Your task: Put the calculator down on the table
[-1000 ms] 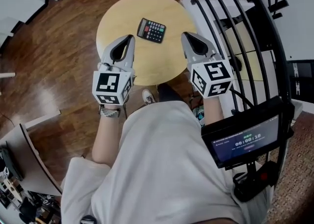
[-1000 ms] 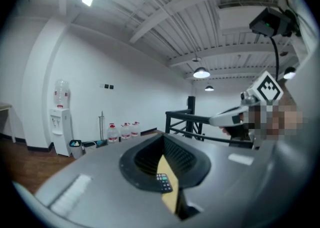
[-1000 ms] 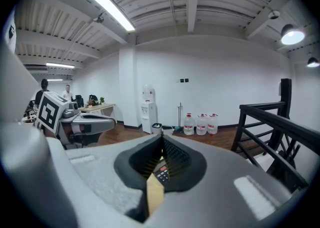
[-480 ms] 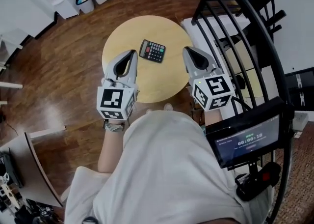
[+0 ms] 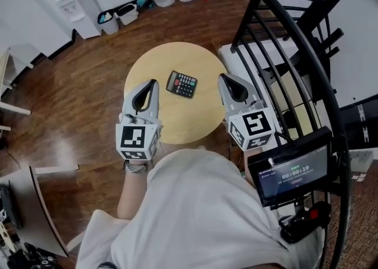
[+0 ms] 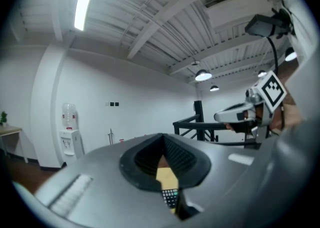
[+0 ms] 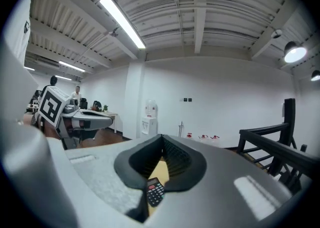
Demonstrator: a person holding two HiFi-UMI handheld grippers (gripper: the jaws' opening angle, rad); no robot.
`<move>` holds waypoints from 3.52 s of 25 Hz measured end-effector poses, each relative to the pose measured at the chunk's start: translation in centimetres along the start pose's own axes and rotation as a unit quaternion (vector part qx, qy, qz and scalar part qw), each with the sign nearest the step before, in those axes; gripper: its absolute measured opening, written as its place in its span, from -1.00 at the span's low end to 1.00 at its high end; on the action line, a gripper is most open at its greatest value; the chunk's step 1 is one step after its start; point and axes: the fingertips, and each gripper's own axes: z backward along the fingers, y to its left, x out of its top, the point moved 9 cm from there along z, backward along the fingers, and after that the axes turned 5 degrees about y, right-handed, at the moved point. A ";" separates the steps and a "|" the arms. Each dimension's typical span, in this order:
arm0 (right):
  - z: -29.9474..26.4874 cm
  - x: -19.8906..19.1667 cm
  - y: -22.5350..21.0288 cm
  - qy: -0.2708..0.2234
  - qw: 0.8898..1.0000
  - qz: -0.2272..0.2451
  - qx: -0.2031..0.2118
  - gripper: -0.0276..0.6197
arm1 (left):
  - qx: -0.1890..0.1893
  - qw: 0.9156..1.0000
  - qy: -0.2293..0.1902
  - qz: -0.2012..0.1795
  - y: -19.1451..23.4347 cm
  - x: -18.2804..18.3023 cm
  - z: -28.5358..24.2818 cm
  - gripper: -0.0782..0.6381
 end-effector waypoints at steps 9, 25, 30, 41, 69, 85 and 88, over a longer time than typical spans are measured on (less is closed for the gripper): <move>0.1 -0.2 -0.2 0.018 1.000 -0.012 -0.013 -0.91 | 0.018 1.000 0.019 0.013 0.8 -0.7 0.7 -0.76; 2.1 -2.5 1.6 0.082 0.993 -0.071 -0.046 -0.91 | -0.021 0.997 0.071 0.027 1.9 -4.0 1.8 -0.76; 2.8 -3.7 2.0 0.097 0.990 -0.092 -0.042 -0.91 | -0.018 0.995 0.085 0.046 1.4 -5.6 3.1 -0.76; 5.9 -5.8 2.3 0.081 0.990 -0.111 -0.023 -0.91 | -0.026 0.997 0.069 0.037 -2.3 -6.4 4.5 -0.76; 29.6 -5.2 6.5 -0.017 0.998 -0.043 0.035 -0.91 | 0.016 1.000 0.027 -0.002 -23.7 -2.4 22.3 -0.76; 29.7 -7.1 12.4 -0.017 0.999 -0.043 0.018 -0.91 | 0.006 1.000 0.019 -0.005 -21.1 -5.5 27.2 -0.76; 29.3 -6.2 13.0 -0.016 0.999 -0.033 0.030 -0.91 | 0.008 1.000 0.027 0.001 -21.0 -5.1 27.4 -0.76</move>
